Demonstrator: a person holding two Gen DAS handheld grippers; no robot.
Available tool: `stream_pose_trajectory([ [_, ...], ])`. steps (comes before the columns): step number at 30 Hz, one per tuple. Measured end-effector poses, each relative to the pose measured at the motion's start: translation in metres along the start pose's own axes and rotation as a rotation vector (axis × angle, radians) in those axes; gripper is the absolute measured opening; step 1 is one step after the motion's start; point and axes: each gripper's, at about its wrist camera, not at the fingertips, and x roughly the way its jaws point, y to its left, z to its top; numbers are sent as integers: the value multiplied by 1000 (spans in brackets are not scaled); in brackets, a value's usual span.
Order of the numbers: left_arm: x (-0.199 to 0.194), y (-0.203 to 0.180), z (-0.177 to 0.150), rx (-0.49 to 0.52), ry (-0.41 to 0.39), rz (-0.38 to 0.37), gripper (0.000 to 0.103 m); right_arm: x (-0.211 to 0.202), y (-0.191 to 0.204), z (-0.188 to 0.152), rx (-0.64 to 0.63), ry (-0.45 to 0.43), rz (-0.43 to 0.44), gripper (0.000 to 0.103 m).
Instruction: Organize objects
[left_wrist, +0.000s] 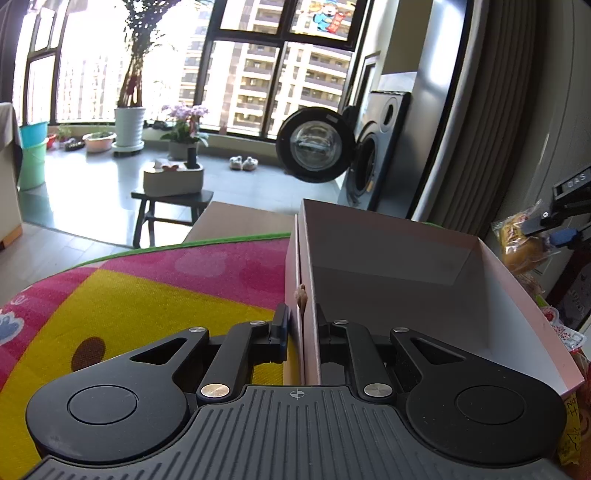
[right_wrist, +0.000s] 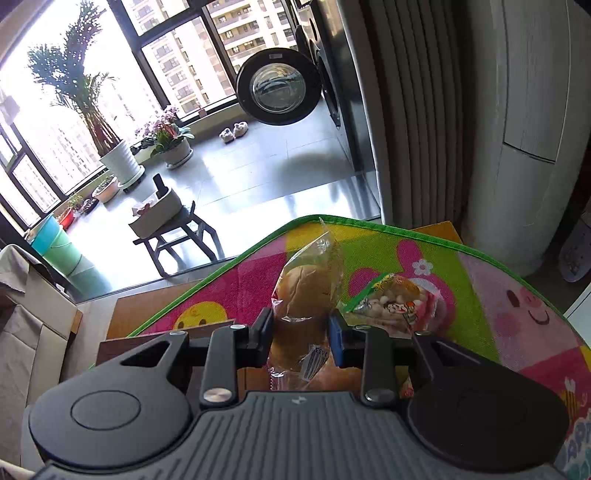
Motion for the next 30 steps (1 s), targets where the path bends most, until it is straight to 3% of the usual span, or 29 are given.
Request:
stream_pose_trajectory([
  [8,0,0,0,-2,0,-1,14,-98,-11,-92,-71,64,64,30],
  [13,0,0,0,-3,1,-2,14,-104,-35,-161,2,235,159,30],
  [16,0,0,-1,-5,0,-3,15,-107,-49,-188,37,248,144,34],
  [20,0,1,-1,-4,0,-3,15,-124,-47,-183,-62,125,5,44],
  [23,0,1,-1,-4,1,-3,15,-128,-38,-168,-119,63,-34,47],
  [30,0,0,-2,-4,0,-2,15,-62,4,-119,-308,-47,-178,48],
])
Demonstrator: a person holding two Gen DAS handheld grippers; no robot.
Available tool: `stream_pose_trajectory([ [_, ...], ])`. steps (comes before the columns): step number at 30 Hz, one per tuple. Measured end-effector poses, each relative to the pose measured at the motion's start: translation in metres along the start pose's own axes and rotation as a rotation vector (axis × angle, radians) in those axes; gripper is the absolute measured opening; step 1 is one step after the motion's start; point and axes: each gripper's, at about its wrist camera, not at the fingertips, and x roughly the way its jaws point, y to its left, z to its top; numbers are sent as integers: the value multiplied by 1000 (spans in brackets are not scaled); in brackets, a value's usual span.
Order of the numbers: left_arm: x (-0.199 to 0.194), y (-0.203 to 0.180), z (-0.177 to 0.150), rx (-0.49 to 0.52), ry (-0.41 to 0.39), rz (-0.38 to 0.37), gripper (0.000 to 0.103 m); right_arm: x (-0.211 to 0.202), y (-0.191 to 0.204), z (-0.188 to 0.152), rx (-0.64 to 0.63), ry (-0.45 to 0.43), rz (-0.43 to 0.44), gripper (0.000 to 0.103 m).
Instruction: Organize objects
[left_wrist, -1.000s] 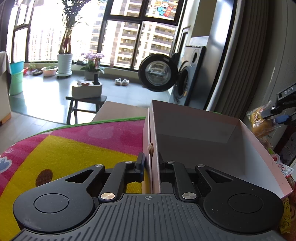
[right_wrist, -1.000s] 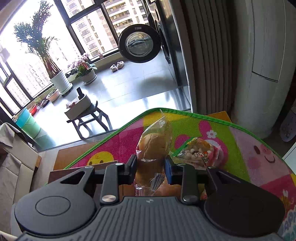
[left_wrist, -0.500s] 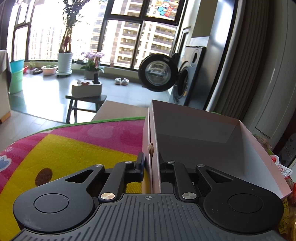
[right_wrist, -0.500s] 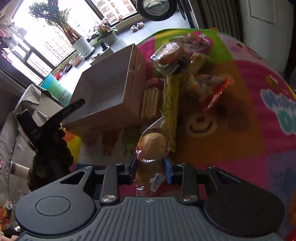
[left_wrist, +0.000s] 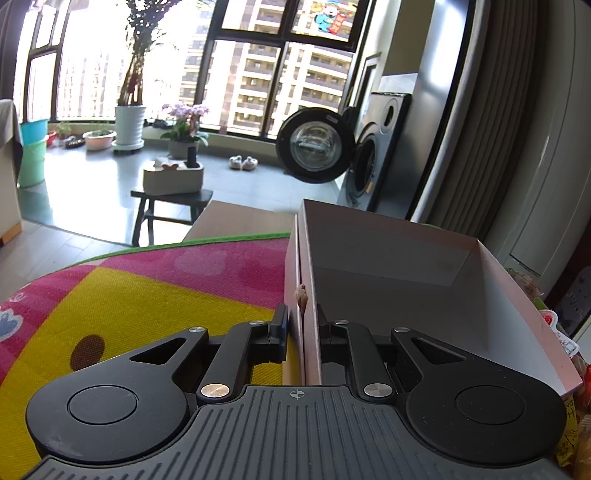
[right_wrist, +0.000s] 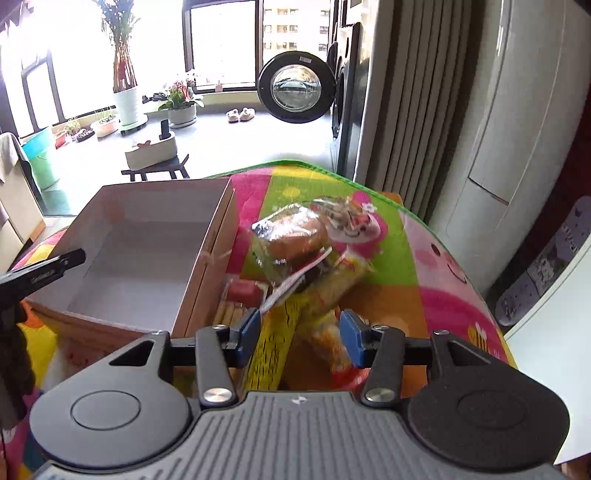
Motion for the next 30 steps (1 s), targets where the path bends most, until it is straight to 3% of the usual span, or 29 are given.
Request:
stream_pose_trajectory([
  [3,0,0,0,-3,1,-2,15,34,1,25,37,7,-20,51],
  [5,0,-1,0,-3,1,-2,15,62,0,40,45,20,-100,51],
  [8,1,0,2,-5,1,-4,15,98,-12,50,107,109,-139,51],
  [10,1,-1,2,-7,1,-8,15,106,-17,49,138,133,-122,48],
  [11,1,-1,2,-8,0,-9,15,103,-16,47,116,124,-125,38],
  [12,2,-2,2,-9,1,-10,15,98,-14,45,98,115,-106,23],
  [18,4,-1,3,-10,1,-10,15,42,-11,29,88,62,-26,14],
  [30,3,0,1,-9,1,-9,15,-114,11,-16,-5,-44,24,13],
])
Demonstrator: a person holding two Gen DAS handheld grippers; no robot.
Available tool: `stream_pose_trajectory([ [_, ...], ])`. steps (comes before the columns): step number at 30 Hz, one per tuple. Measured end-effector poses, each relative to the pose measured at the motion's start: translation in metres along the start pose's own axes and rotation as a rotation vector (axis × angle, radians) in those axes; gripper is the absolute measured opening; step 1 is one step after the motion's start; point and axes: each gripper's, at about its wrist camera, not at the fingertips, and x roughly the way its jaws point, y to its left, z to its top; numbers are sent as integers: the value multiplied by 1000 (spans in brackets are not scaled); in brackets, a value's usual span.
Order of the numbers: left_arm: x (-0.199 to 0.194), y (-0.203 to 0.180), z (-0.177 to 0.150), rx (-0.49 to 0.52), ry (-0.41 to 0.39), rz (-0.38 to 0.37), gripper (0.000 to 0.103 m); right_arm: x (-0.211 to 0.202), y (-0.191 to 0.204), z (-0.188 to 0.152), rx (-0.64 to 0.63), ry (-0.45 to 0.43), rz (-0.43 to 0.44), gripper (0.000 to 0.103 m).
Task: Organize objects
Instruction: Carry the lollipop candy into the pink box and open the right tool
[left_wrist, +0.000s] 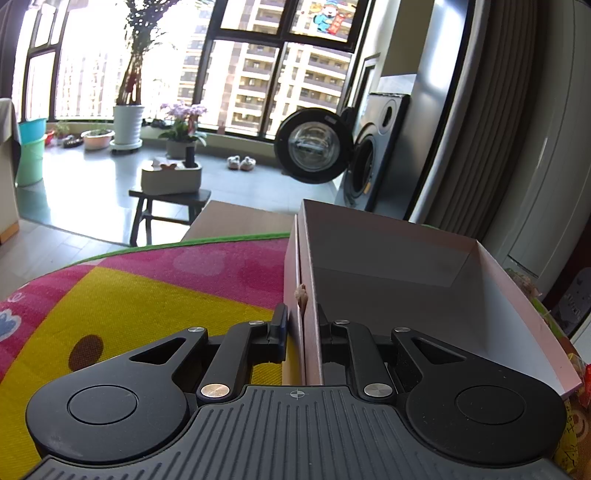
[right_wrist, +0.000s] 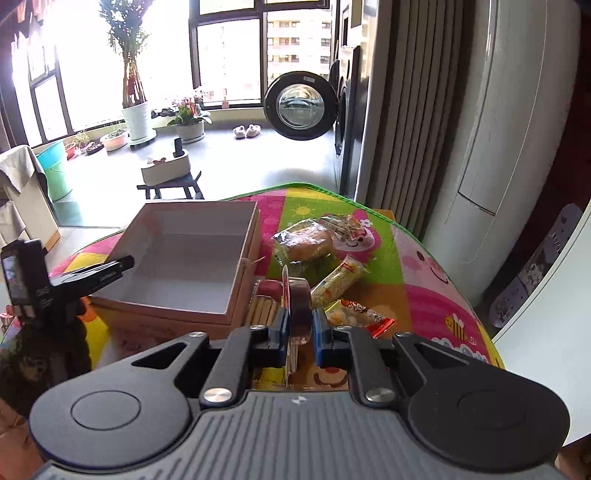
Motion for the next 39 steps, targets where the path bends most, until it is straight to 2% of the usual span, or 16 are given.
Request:
stream_pose_trajectory([
  [5,1,0,0,-2,3,-2,15,-26,12,-2,-18,10,20,13],
  [10,0,2,0,-4,5,-5,15,-30,27,16,-13,7,67,13],
  [16,0,4,-3,-8,7,-9,15,-5,63,67,-66,-21,124,12],
  [17,0,4,-3,-8,8,-10,15,1,72,79,-80,-35,131,9],
  [18,0,3,-3,-8,7,-10,15,8,82,89,-101,-57,132,3],
  [22,0,3,-2,-8,7,-10,15,42,121,122,-142,-150,127,5],
  [25,0,4,-3,-10,8,-15,15,64,131,130,-118,-121,133,16],
  [27,1,5,-4,-11,10,-17,16,71,131,127,-104,-99,134,36],
  [29,1,5,-4,-11,11,-17,16,74,124,120,-95,-87,119,46],
  [34,0,5,-3,-9,12,-16,16,72,95,101,-61,-47,87,56],
  [39,0,5,-3,-9,12,-16,15,59,61,64,-45,-21,51,75],
])
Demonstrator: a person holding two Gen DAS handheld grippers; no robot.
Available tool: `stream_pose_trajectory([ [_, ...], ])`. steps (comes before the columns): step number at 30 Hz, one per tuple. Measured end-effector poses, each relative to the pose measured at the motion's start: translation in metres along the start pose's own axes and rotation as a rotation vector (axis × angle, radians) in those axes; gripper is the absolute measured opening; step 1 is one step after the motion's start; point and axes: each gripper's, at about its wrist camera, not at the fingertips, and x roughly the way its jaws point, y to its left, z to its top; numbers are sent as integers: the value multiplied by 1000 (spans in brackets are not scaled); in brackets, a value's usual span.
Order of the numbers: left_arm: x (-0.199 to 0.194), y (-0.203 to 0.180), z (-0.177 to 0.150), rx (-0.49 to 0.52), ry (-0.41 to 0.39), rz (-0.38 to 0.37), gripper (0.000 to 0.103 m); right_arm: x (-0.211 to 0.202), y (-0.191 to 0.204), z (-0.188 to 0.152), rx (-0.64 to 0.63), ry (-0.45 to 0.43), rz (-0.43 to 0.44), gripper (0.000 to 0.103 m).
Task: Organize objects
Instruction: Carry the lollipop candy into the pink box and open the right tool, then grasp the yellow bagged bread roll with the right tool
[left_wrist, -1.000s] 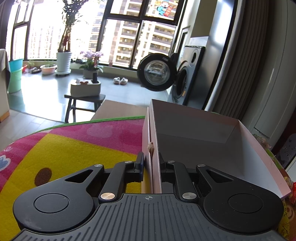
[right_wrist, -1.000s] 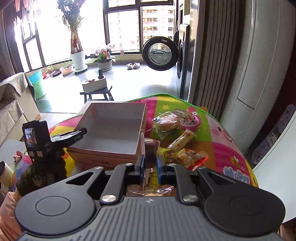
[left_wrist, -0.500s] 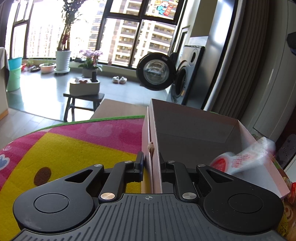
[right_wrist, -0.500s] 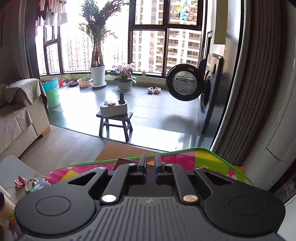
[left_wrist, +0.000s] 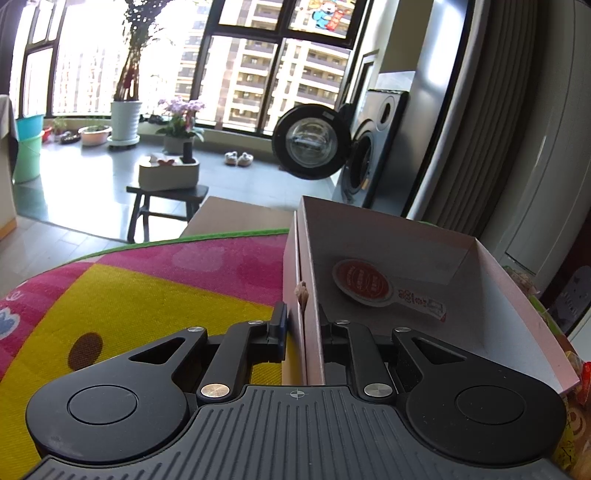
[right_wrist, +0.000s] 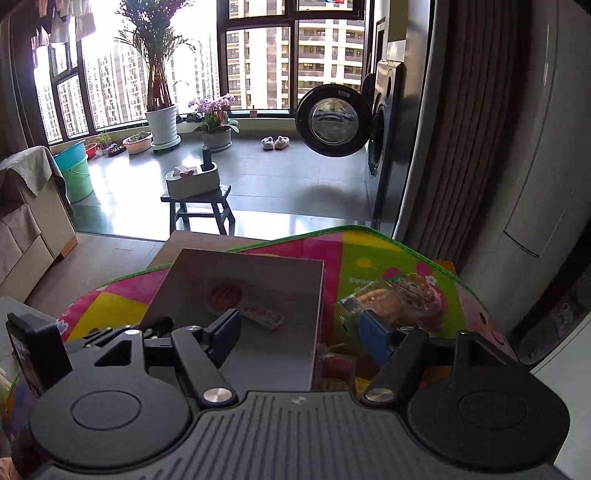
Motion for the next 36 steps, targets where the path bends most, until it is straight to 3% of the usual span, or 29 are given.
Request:
stream_pose_trajectory([
  [4,0,0,0,2,-1,1,15,-12,-28,-43,25,58,-14,81],
  [9,-2,4,0,9,3,7,15,-24,-56,-92,70,90,-56,100],
  [17,-3,6,0,15,7,12,15,-14,-50,-153,4,165,-38,100],
  [25,-4,8,0,18,8,11,14,17,-27,-168,-47,186,-15,100],
  [26,-4,8,0,18,8,10,14,19,-25,-169,-51,185,-13,99],
  [28,-3,9,0,18,8,10,15,19,-21,-168,-69,189,-17,87],
  [30,-4,10,0,19,8,10,15,17,-16,-167,-113,202,-30,61],
  [36,-3,9,0,19,8,11,15,-14,-2,-153,-167,199,-1,55],
])
